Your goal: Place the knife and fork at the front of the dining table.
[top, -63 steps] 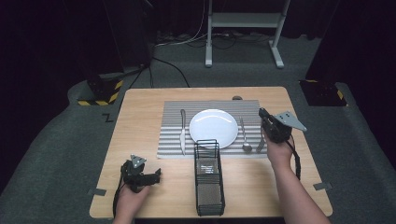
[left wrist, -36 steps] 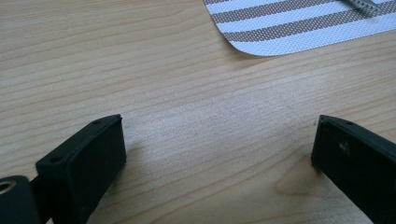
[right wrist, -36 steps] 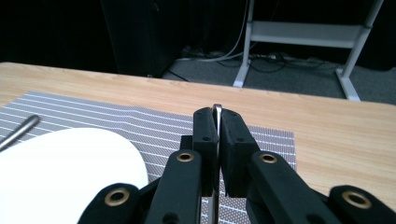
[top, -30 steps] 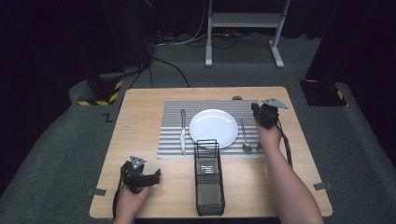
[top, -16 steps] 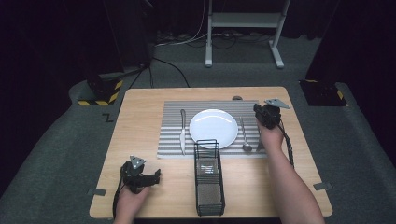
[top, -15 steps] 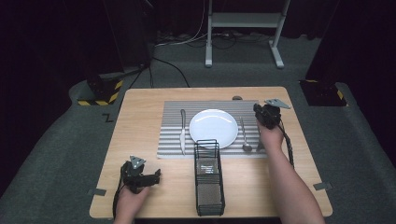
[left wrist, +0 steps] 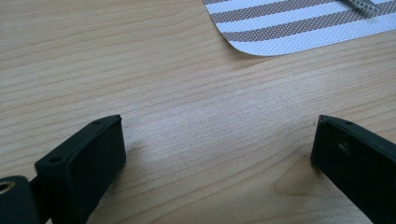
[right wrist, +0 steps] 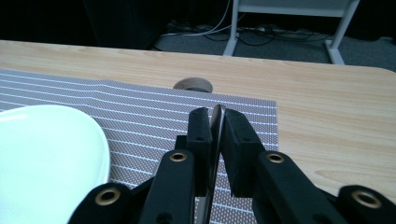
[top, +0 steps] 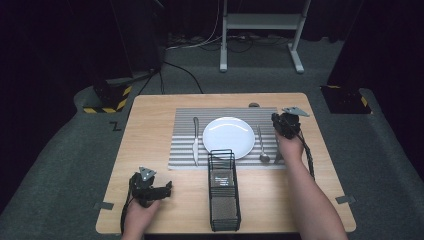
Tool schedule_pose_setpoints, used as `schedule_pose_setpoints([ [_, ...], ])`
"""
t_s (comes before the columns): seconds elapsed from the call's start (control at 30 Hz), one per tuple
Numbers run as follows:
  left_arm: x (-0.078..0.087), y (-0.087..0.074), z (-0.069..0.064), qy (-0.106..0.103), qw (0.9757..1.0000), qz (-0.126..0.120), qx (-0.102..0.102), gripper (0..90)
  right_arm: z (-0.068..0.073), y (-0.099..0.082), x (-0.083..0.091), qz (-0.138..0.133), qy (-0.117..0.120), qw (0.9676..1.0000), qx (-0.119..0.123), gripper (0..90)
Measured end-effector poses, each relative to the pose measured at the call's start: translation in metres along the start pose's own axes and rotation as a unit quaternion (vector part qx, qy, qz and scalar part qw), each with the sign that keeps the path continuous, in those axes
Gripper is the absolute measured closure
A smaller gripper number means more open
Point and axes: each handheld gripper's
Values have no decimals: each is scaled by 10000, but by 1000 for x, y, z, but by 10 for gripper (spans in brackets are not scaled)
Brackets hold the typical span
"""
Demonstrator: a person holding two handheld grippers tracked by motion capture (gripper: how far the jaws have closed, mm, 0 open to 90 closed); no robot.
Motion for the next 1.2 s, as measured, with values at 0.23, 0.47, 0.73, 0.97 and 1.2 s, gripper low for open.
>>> schedule_pose_setpoints([
  [0.23, 0, 0, 0, 0, 10000, 3, -1, 31, -1, -1, 3, -14, -99, 9999, 78, 746],
  [0.47, -1, 1, -1, -7, 10000, 10, 15, 26, 3, -1, 15, -67, -87, 9998, 184, 737],
  [0.73, 1, -2, -1, -23, 10000, 3, -7, 29, 0, -10, 34, -110, 64, 9997, 213, 675],
  [0.97, 2, -2, -1, -9, 10000, 3, -1, 30, 5, -25, 47, -51, 101, 9992, 379, 548],
  [1.2, 2, -2, -1, -8, 10000, 1, 5, 31, 7, -49, 68, 39, 105, 9984, 555, 437],
])
Point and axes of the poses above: each handheld gripper's, and its own axes: x roughly backward along the jaws, y roughly out of its top, z roughly to its left, and after that the axes turned 3 degrees about -x, right-handed
